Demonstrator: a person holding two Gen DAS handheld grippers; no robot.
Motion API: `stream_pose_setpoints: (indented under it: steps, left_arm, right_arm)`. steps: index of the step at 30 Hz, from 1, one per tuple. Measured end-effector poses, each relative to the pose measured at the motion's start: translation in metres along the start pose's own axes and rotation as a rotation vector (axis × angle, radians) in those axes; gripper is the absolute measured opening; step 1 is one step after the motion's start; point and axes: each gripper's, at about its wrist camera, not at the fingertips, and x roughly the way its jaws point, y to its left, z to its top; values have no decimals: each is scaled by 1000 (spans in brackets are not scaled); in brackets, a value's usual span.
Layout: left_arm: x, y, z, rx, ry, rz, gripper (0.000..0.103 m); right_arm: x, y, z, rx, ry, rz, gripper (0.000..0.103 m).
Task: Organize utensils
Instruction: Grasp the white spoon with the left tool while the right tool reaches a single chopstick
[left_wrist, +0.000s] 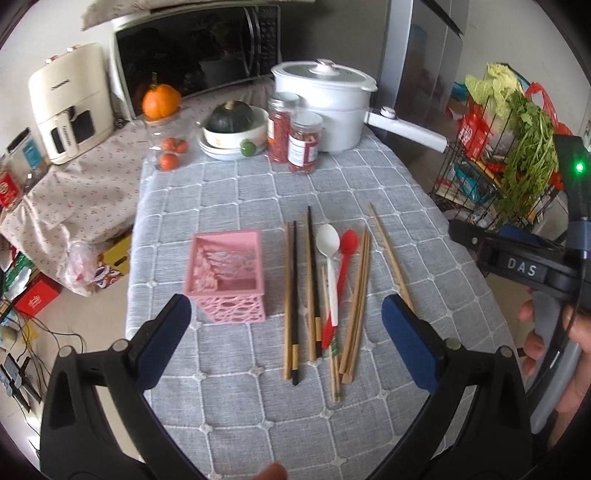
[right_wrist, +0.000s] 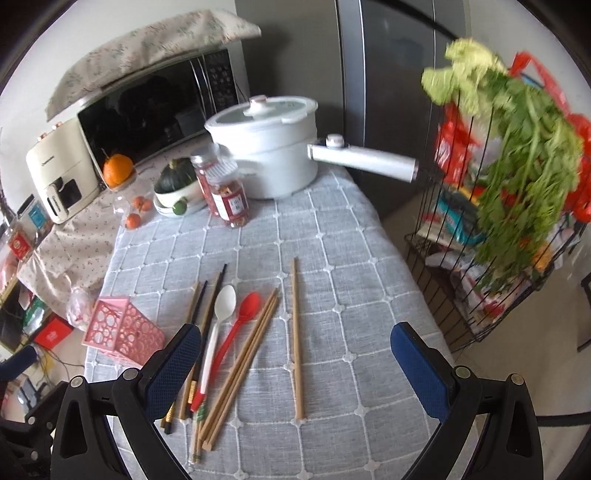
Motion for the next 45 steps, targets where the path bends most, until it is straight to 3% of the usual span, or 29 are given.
stream_pose_setpoints:
  steps: [2, 6, 8, 13, 20, 24, 28, 33, 36, 40, 45]
  left_arm:
    - [20, -8, 9, 15, 76, -42, 102]
    - [58, -25, 30, 19, 152, -124, 90]
    - [83, -32, 42, 18, 195, -138, 82]
    - [144, -37, 58, -31, 304, -169, 56]
    - [197, -41, 65, -39, 376, -118, 51]
    - [215, -43, 67, -19, 399, -83, 44]
    - [223, -43, 68, -19, 421, -36, 43]
    - [224, -44, 71, -33, 423, -24, 36]
    - [216, -44, 74, -50, 400, -59, 36]
    - [172, -37, 72, -64, 301, -114, 36]
    - [101, -20, 62, -53, 122, -182, 35]
  right_arm:
    - [19, -10, 3, 28, 48, 14, 103]
    - [56, -36, 0, 109, 162, 69, 99]
    - [70, -46, -4, 151, 214, 97, 93]
    - [94, -64, -11, 227, 295, 143, 90]
    - [106, -76, -11, 249, 324, 166, 89]
    - [113, -77, -8, 246, 335, 167, 89]
    - [120, -80, -8, 252, 351, 170, 89]
    - [121, -80, -8, 249, 353, 166, 89]
    - [122, -78, -8, 246, 353, 166, 89]
    - [123, -79, -6, 246, 343, 173, 89]
    - [138, -72, 2, 221, 345, 189, 73]
